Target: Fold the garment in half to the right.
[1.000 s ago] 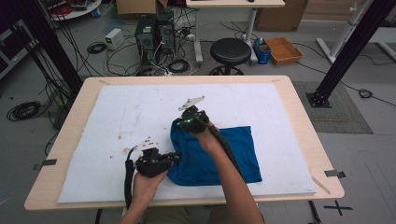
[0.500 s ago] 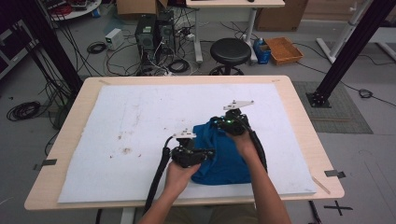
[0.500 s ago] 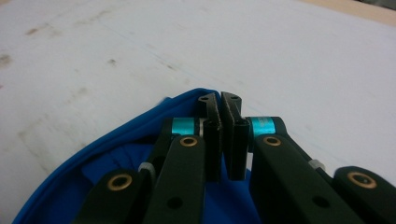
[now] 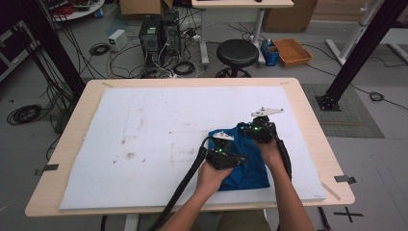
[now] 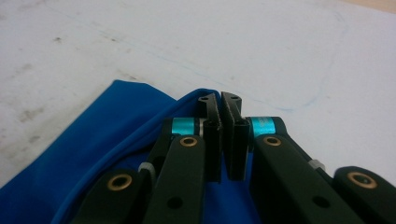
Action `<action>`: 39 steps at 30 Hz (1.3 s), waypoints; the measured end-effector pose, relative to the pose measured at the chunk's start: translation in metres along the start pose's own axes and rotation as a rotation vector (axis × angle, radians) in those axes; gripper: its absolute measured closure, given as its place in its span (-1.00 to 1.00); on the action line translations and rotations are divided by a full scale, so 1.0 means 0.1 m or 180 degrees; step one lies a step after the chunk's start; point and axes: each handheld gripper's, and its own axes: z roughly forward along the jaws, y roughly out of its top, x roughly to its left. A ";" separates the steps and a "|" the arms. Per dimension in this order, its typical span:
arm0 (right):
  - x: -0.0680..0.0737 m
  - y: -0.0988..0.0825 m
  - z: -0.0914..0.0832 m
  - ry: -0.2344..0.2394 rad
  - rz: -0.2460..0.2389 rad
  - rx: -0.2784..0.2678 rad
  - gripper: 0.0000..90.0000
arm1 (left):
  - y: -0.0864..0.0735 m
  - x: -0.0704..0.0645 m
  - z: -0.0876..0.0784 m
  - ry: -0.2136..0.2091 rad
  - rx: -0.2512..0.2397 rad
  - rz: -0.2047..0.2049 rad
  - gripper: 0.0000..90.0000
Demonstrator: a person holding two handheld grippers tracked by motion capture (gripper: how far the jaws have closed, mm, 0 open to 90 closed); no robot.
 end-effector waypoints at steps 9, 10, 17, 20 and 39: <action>-0.09 -0.06 -0.09 -0.0372 -0.0112 0.0123 0.95 | 0.06 -0.06 0.21 -0.0113 -0.0091 0.0130 0.89; -0.11 -0.07 -0.11 -0.0378 -0.0107 0.0108 0.93 | 0.06 -0.06 0.20 -0.0110 -0.0139 0.0178 0.84; -0.25 -0.23 -0.31 -0.0454 0.0177 -0.0101 0.17 | 0.00 0.11 -0.24 0.0187 -0.0658 0.0429 0.07; -0.27 -0.29 -0.48 -0.0504 0.0169 -0.0226 0.10 | -0.10 0.27 -0.52 0.0404 -0.0885 0.0526 -0.26; 0.57 -0.57 -0.27 0.0303 -0.0730 0.0530 0.51 | -0.76 0.94 -1.60 0.0788 -0.1230 0.0676 -0.36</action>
